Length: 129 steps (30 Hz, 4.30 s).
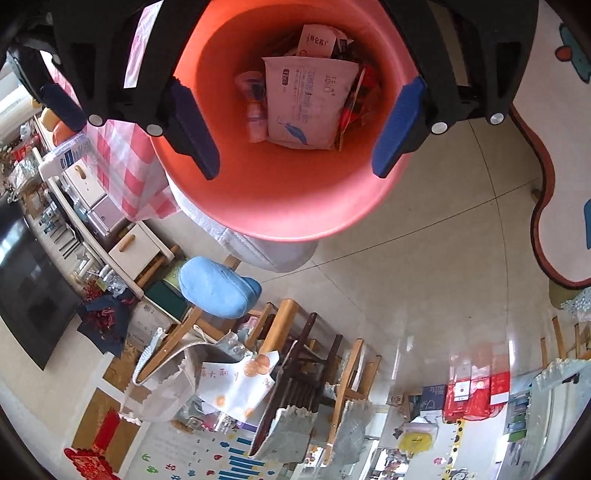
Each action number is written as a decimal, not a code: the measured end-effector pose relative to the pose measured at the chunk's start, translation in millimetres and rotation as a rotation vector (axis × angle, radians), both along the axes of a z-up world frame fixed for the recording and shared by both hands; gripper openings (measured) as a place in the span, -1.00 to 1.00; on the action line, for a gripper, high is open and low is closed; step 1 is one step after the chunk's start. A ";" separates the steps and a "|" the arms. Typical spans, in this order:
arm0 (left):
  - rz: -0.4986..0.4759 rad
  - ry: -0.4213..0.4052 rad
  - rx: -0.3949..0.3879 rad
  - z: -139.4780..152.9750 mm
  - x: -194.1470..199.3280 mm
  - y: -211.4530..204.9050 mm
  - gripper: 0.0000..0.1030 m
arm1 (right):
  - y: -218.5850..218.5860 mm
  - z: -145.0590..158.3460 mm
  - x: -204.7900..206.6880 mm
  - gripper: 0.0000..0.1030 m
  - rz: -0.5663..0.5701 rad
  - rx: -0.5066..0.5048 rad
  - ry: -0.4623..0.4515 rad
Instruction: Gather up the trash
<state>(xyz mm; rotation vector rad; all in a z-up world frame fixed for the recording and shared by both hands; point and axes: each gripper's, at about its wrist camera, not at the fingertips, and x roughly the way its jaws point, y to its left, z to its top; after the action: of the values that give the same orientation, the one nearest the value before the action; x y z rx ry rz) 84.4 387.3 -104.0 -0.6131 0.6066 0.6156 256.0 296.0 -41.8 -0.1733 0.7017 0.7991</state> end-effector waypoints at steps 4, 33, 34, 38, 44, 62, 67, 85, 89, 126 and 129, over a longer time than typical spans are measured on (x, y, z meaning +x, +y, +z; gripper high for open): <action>-0.017 -0.022 0.041 3.3 4.6 -9.0 0.65 | -10.7 0.8 -1.7 0.69 -0.024 -0.007 -0.015; -0.281 0.027 0.167 10.5 48.2 -105.6 0.77 | -120.1 8.3 -31.9 0.73 -0.207 -0.033 -0.105; -0.295 0.028 0.174 11.0 49.2 -111.3 0.77 | -124.4 8.1 -32.9 0.73 -0.216 -0.032 -0.106; -0.347 0.025 0.196 16.0 53.4 -131.5 0.77 | -144.3 7.5 -39.3 0.73 -0.257 -0.029 -0.110; -0.434 0.006 0.254 22.5 53.0 -170.9 0.84 | -177.8 7.9 -47.7 0.73 -0.318 -0.030 -0.123; -0.640 -0.011 0.351 29.2 43.2 -274.5 0.84 | -287.4 11.6 -92.9 0.75 -0.532 -0.022 -0.186; -0.699 -0.015 0.381 32.3 30.3 -305.8 0.85 | -317.6 17.8 -114.0 0.81 -0.586 -0.011 -0.233; -0.752 -0.169 0.487 83.7 -25.3 -371.6 0.85 | -392.2 56.9 -187.0 0.83 -0.737 0.054 -0.397; -0.752 -0.206 0.523 100.3 -37.5 -382.8 0.87 | -396.0 67.4 -200.3 0.83 -0.745 0.066 -0.432; -0.746 -0.301 0.601 146.1 -68.0 -406.8 0.90 | -420.4 85.6 -229.6 0.91 -0.800 0.084 -0.484; -0.752 -0.293 0.600 141.6 -63.9 -408.7 0.90 | -421.7 83.2 -226.2 0.92 -0.799 0.083 -0.478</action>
<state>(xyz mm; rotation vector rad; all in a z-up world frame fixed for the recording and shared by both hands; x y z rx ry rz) 20.6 -21.4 37.7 0.1109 0.3080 -0.0232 29.8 -125.7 41.4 0.0035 0.2350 0.0068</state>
